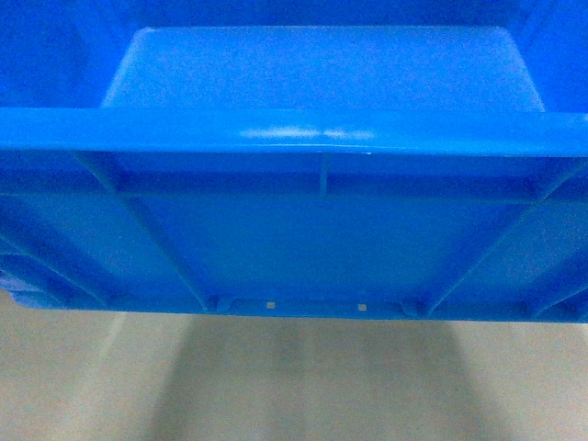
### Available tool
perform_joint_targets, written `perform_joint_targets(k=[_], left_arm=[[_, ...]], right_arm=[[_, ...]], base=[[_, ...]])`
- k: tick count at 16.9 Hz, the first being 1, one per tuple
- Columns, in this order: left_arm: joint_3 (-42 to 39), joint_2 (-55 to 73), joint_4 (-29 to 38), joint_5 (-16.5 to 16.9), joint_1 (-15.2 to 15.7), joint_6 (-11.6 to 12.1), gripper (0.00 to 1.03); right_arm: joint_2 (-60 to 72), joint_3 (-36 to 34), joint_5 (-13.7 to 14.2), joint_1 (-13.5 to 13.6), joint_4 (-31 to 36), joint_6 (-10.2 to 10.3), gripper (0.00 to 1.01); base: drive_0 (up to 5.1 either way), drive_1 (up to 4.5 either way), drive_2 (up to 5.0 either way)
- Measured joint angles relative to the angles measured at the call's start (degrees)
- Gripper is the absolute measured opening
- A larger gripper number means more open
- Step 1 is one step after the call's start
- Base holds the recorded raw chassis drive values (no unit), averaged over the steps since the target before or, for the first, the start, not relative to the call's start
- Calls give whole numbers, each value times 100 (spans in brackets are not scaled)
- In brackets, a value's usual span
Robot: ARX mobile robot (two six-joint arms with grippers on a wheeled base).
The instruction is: Place box next to blue box on left shelf
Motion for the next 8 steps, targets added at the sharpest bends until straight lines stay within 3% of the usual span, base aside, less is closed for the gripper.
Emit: perform_joint_targets(k=[8], left_arm=[[0,0,37,0,0,2,10]], right_arm=[[0,2,0,0,35,-2,9]], base=[[0,0,0]])
